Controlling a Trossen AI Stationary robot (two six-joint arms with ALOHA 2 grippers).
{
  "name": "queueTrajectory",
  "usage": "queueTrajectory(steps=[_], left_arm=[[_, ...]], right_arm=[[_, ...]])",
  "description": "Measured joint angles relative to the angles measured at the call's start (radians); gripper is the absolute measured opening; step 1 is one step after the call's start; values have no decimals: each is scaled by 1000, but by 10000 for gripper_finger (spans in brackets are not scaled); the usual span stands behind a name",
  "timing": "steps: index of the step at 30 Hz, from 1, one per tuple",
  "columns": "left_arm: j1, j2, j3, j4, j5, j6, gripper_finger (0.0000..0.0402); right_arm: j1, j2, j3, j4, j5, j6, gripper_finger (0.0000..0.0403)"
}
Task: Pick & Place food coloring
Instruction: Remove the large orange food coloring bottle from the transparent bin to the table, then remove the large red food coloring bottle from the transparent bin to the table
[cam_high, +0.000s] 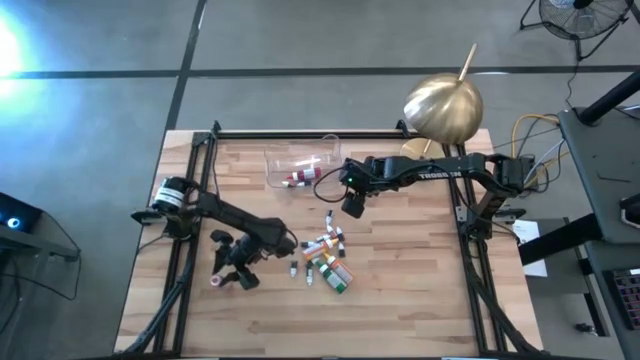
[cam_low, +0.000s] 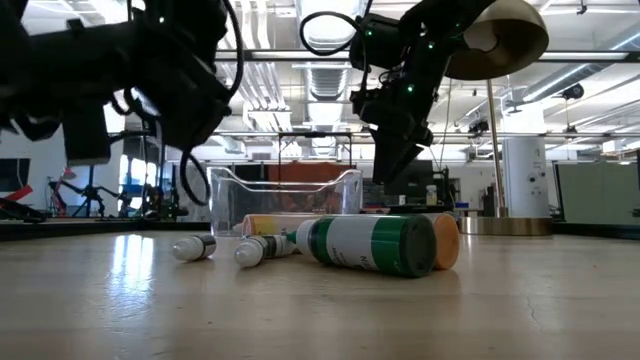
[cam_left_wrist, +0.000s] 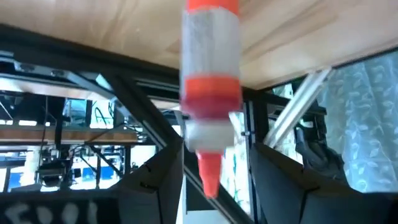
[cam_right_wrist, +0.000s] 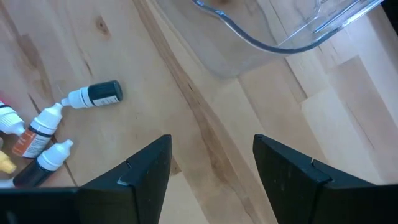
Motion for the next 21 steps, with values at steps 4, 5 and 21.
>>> queueTrajectory(steps=[4, 5, 21], left_arm=[[2, -2, 41, 1, 0, 2, 156], [3, -2, 43, 1, 1, 2, 156], [45, -2, 59, 76, -292, -50, 156]], right_arm=[[0, 0, 0, 0, 0, 0, 219], [0, 0, 0, 0, 0, 0, 219], [0, 0, 0, -3, -1, -18, 219]])
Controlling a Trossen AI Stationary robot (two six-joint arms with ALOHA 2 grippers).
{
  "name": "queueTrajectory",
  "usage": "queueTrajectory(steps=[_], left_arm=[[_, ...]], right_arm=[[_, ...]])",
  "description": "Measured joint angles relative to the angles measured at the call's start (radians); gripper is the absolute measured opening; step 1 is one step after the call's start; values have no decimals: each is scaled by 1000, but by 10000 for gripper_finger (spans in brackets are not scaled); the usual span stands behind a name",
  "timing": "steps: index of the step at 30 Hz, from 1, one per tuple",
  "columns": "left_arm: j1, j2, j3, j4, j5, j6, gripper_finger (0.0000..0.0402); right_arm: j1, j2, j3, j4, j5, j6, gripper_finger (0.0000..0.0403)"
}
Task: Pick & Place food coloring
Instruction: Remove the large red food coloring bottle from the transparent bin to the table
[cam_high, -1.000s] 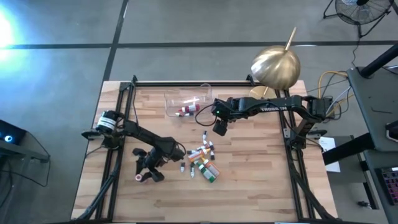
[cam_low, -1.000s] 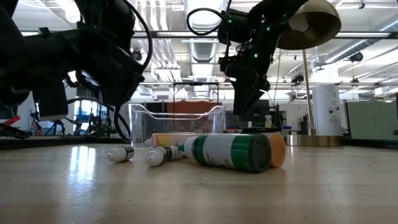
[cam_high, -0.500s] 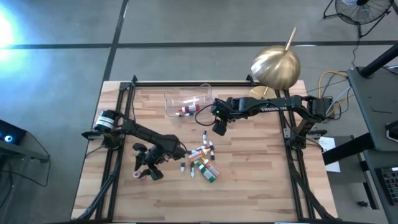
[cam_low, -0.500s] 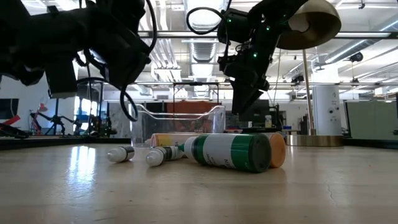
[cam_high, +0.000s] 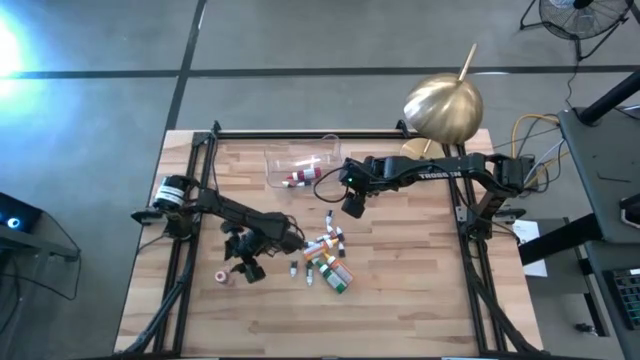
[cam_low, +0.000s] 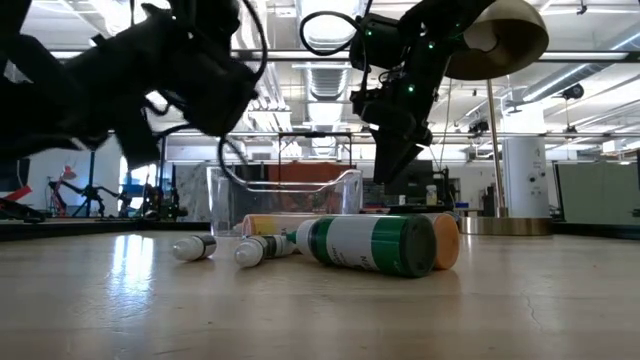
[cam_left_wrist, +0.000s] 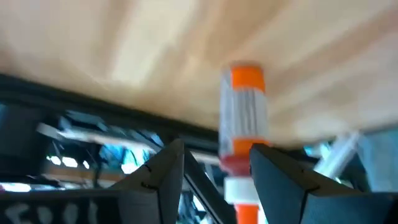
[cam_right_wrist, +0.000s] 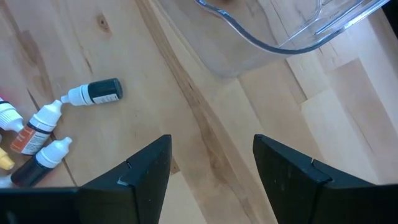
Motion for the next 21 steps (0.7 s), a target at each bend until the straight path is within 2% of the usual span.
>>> queueTrajectory(steps=[7, 11, 14, 16, 21], left_arm=[[89, -14, 121, 4, -332, -6, 156], [183, -69, 235, 19, -507, 4, 156], [260, -132, 334, 89, -621, 35, 156], [315, -178, 376, 171, -666, 109, 156], [471, -219, 388, 491, -658, 411, 156]], right_arm=[[0, 0, 0, -1, 0, -20, 219], [0, -5, 0, -6, 0, -30, 219], [0, -22, 0, -11, 1, -33, 219], [-2, -42, -1, -25, 8, -31, 219], [-12, -119, -31, -29, 62, -5, 219]])
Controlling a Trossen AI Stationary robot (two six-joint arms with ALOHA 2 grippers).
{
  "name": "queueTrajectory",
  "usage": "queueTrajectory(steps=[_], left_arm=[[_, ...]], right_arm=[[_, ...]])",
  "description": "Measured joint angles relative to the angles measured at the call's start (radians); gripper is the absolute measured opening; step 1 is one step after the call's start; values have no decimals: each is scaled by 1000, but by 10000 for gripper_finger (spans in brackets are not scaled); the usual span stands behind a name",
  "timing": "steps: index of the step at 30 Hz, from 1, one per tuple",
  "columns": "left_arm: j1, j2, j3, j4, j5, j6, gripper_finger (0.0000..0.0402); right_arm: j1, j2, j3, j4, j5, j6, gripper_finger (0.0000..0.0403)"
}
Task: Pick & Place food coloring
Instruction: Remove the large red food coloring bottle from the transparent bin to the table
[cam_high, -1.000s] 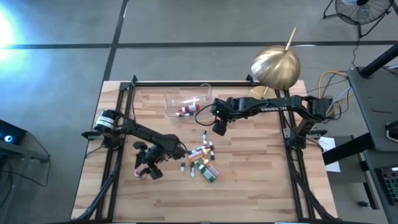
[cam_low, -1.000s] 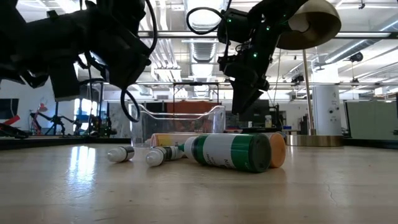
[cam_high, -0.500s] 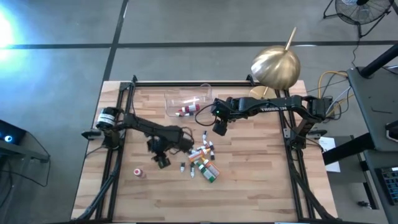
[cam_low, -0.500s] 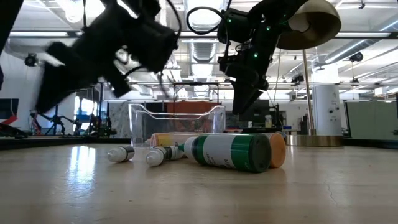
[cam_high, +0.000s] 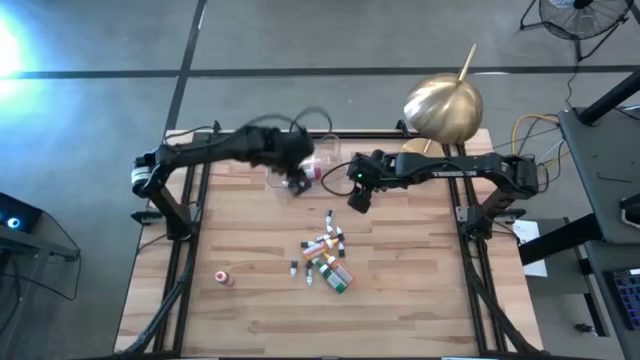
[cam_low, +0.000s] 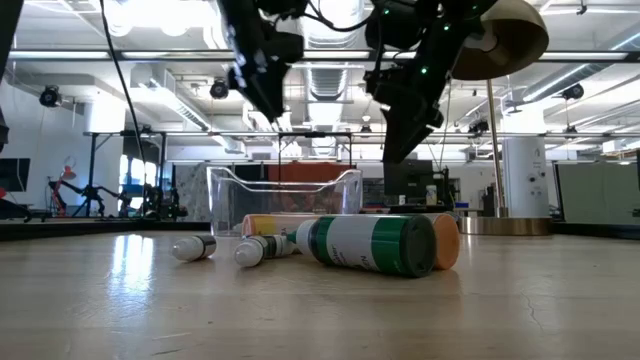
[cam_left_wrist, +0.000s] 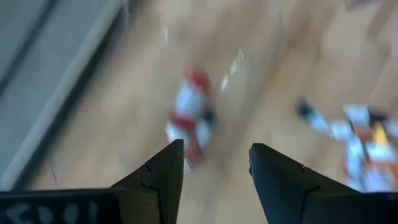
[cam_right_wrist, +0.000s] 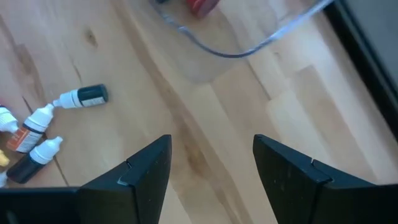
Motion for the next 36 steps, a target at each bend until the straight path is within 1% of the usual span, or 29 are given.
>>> queueTrajectory(steps=[2, 4, 7, 11, 13, 19, 21, 23, 28, 34, 36], left_arm=[[57, 10, 0, 94, 22, 97, 156], [110, 33, 0, 149, 89, 166, 156], [168, 84, -2, 156, 195, 261, 156], [190, 152, -19, 143, 213, 414, 156], [190, 179, -34, 144, 213, 464, 156], [191, 258, -70, 150, 191, 480, 156], [191, 283, -77, 182, 172, 481, 156], [191, 312, -83, 198, 154, 484, 156], [192, 371, -82, 204, 146, 487, 156], [192, 394, -80, 194, 154, 479, 155], [192, 394, -80, 193, 162, 479, 149]], right_arm=[[-9, -33, -19, 0, 0, 4, 219], [-19, -61, -40, 2, 1, 15, 219], [-30, -95, -79, 1, -1, 72, 219], [-33, -126, -137, 4, -5, 194, 219], [-32, -130, -163, 8, -5, 245, 219], [-32, -117, -201, 14, -8, 329, 219], [-32, -116, -204, 35, -7, 346, 219], [-32, -116, -205, 48, -7, 351, 219], [-32, -116, -193, 67, -5, 352, 219], [-32, -115, -182, 67, 19, 352, 219], [-34, -115, -182, 67, 20, 352, 219]])
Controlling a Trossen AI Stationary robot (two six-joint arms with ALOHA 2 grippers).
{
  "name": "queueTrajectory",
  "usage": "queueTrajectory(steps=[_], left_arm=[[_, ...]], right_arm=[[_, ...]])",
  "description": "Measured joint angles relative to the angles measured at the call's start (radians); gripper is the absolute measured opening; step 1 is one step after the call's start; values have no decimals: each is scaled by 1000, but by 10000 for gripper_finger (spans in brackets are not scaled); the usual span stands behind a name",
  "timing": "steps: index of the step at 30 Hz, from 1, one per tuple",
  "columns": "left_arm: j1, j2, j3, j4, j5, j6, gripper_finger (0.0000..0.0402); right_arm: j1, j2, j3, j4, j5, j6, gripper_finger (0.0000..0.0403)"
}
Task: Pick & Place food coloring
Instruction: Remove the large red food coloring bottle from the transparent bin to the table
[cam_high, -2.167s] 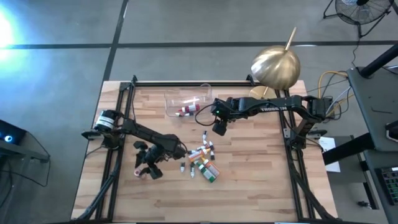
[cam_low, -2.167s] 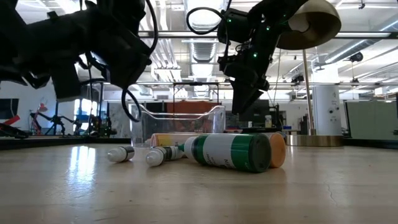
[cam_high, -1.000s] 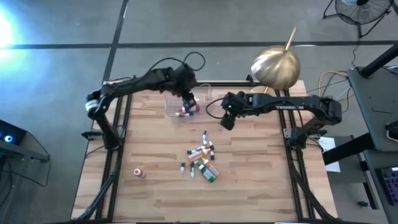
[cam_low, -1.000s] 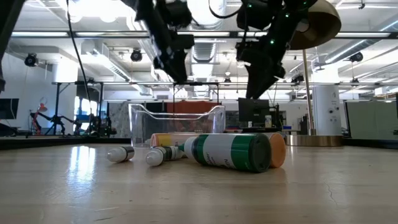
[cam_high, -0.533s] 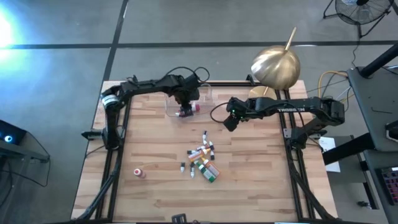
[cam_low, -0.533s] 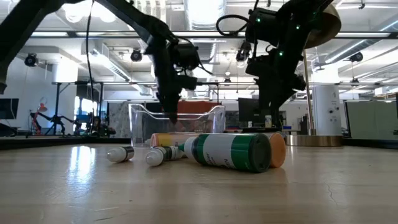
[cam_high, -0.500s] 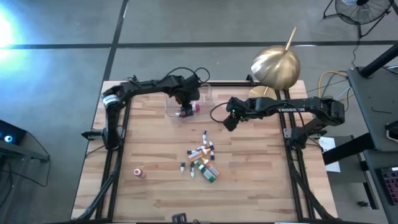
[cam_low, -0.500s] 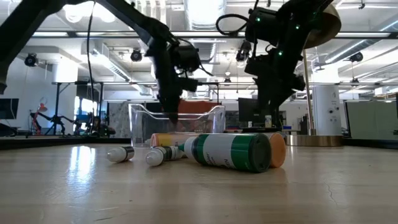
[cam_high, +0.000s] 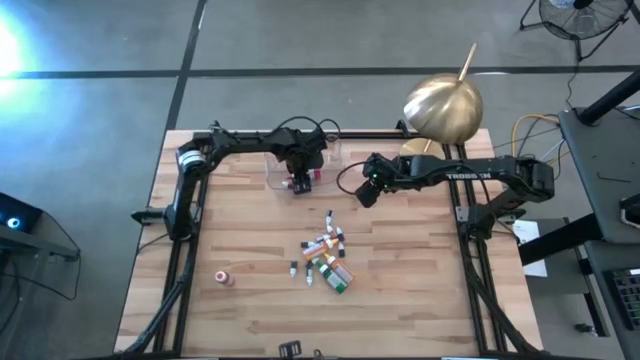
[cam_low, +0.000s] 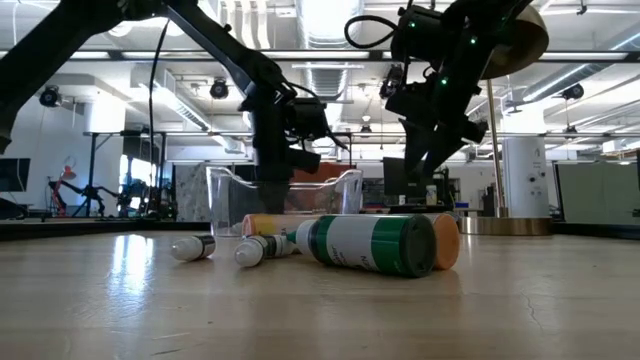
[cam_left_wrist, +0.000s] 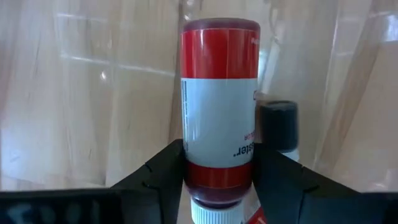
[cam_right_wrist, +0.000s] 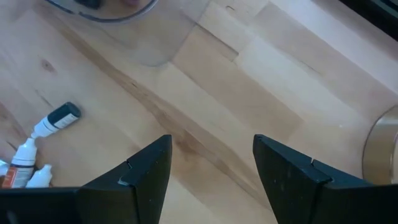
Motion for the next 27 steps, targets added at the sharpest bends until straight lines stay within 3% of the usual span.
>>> queueTrajectory(steps=[7, 13, 18, 23, 27], left_arm=[[0, -3, -1, 0, -2, -3, 88], [0, -46, 28, -30, -57, -17, 80], [-2, -156, 144, -127, -146, -44, 78], [-2, -263, 246, -230, -154, -144, 78], [5, -294, 284, -479, -152, -251, 78]], right_arm=[[0, 0, 0, 12, 17, 0, 219], [-1, 0, -1, 18, 28, 0, 219], [-4, 0, -1, 25, 30, -3, 219], [-10, 0, -1, 32, 35, -9, 219], [-11, 0, -2, 47, 35, -12, 219]])
